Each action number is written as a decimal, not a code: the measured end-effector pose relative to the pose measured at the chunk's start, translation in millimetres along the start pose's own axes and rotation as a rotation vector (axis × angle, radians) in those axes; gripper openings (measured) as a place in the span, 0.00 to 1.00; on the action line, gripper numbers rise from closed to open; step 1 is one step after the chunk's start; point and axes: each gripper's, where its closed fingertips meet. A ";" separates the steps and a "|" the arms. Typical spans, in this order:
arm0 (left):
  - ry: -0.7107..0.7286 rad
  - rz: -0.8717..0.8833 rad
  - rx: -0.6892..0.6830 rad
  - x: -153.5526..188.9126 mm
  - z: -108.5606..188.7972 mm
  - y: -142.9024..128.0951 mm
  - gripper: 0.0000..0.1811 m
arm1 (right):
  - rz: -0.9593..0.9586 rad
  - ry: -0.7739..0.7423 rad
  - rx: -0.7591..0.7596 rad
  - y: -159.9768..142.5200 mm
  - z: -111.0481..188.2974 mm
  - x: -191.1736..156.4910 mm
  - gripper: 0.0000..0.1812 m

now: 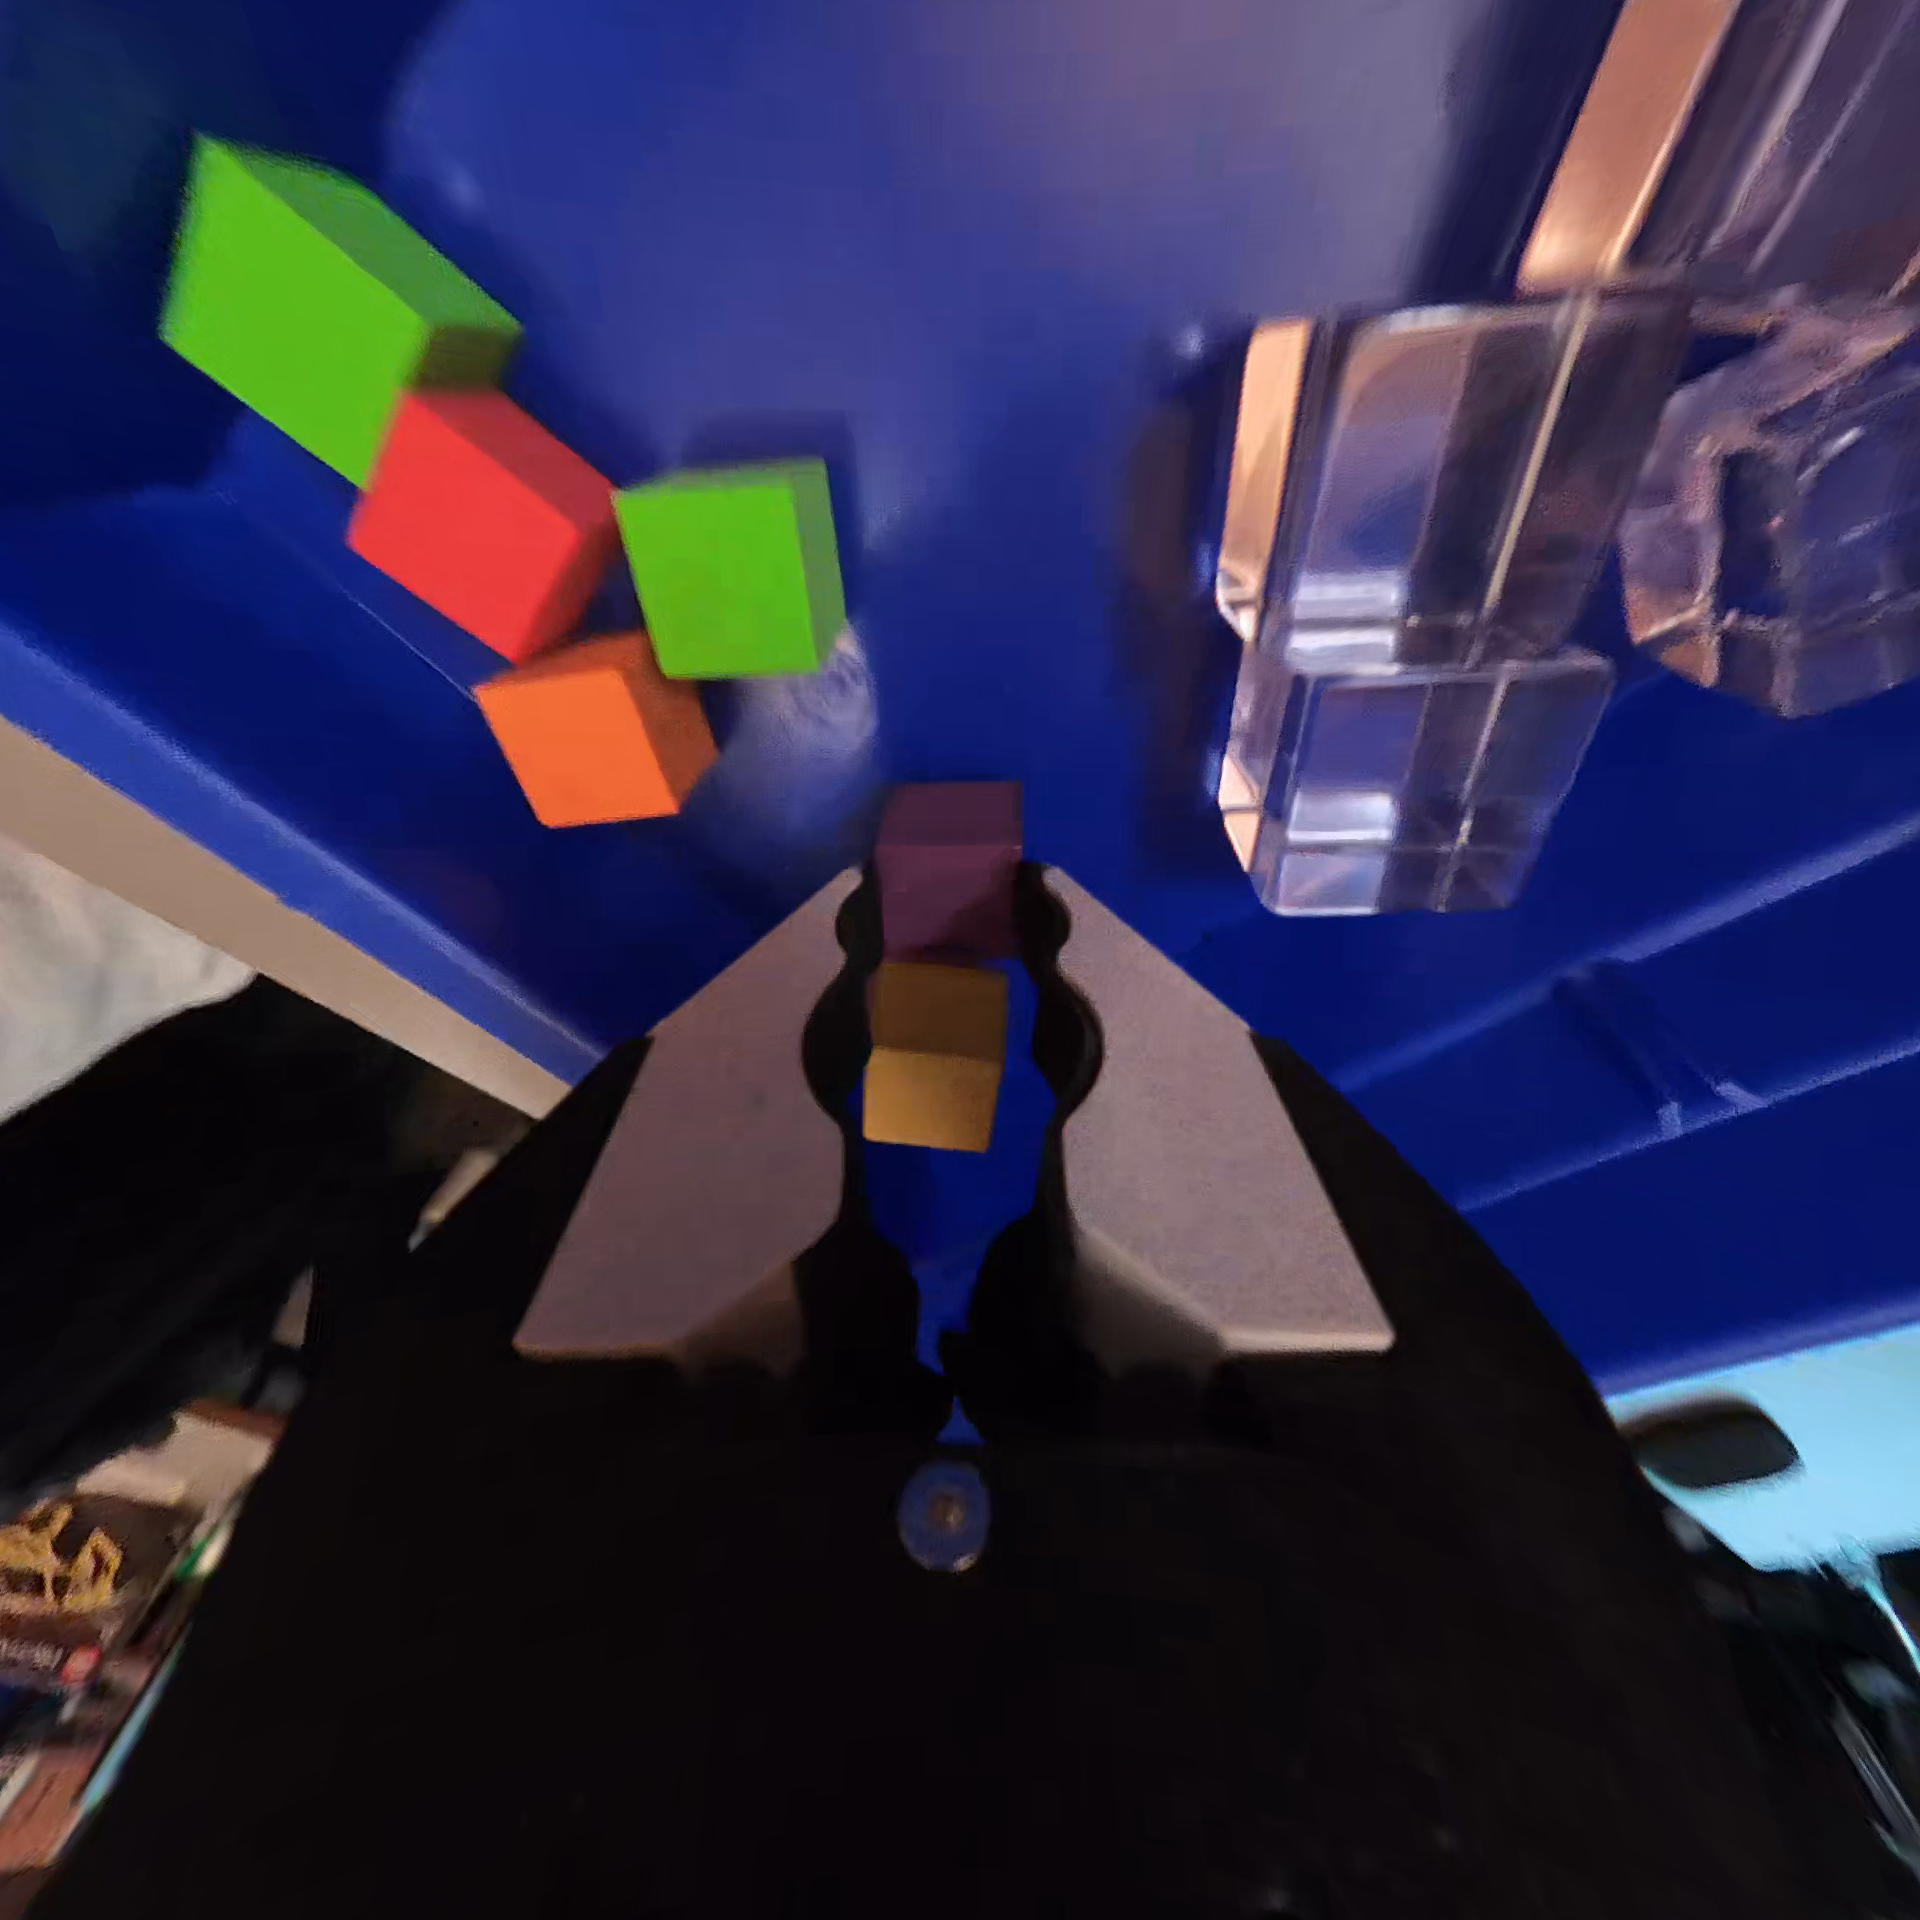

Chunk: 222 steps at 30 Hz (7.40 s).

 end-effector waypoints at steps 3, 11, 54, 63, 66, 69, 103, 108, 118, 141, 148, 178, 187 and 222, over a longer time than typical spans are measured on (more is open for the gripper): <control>0.030 -0.033 -0.020 -1.1 -0.4 -7.8 0.26 | -0.030 -0.006 -0.087 -9.5 -5.4 5.0 0.14; 0.243 -0.216 -0.108 -35.1 8.5 -10.9 0.26 | -0.040 -0.113 -0.033 -9.6 9.7 8.8 0.21; -0.139 -0.022 0.029 23.8 -9.1 17.8 0.27 | 0.285 -0.529 1.191 111.8 130.4 -132.8 0.15; 0.073 -0.094 -0.074 -1.2 26.9 -37.4 0.26 | 0.038 -0.197 0.267 24.1 9.6 23.3 0.16; 0.070 -0.077 -0.070 0.7 30.4 -42.3 0.26 | 0.010 -0.152 0.047 7.0 -5.7 28.1 0.16; 0.106 -0.106 -0.078 -0.5 33.5 -44.1 0.26 | 0.016 -0.163 -0.140 -10.3 -12.9 30.3 0.16; 1.376 -0.306 0.126 -59.8 282.6 7.3 0.27 | -0.650 -0.102 1.301 15.6 52.8 -139.1 0.43; 1.417 -0.307 0.101 -60.4 291.1 3.2 0.27 | -0.648 -0.139 1.284 19.7 54.4 -137.3 0.43; 1.300 -0.549 0.268 -21.9 254.4 41.1 0.27 | -0.516 -0.306 1.305 16.2 77.1 -131.7 0.45; 0.695 -0.432 -0.198 -19.5 -201.9 32.0 0.27 | -0.656 -0.356 0.874 -75.2 111.9 32.0 0.38; 0.911 -0.299 -0.314 -96.1 -232.2 49.7 0.30 | -0.671 -0.142 0.641 -26.1 66.4 77.7 0.32; 1.378 -0.102 -0.337 -118.1 127.1 62.8 0.03 | -0.438 -0.021 0.385 229.1 50.8 -182.7 0.02; 1.301 -0.132 -0.318 -153.7 175.9 66.0 0.06 | -0.487 -0.084 0.377 273.8 39.6 -207.9 0.02; 1.341 0.104 -0.128 -148.9 521.5 71.4 0.04 | -0.640 -0.045 0.286 292.4 38.8 -250.8 0.02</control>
Point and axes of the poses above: each gripper's, where its closed fingertips meet, z back along the fingers, y out of its top, x = y × z across the jaws, and after that the axes turned 1 degree about y, right-handed
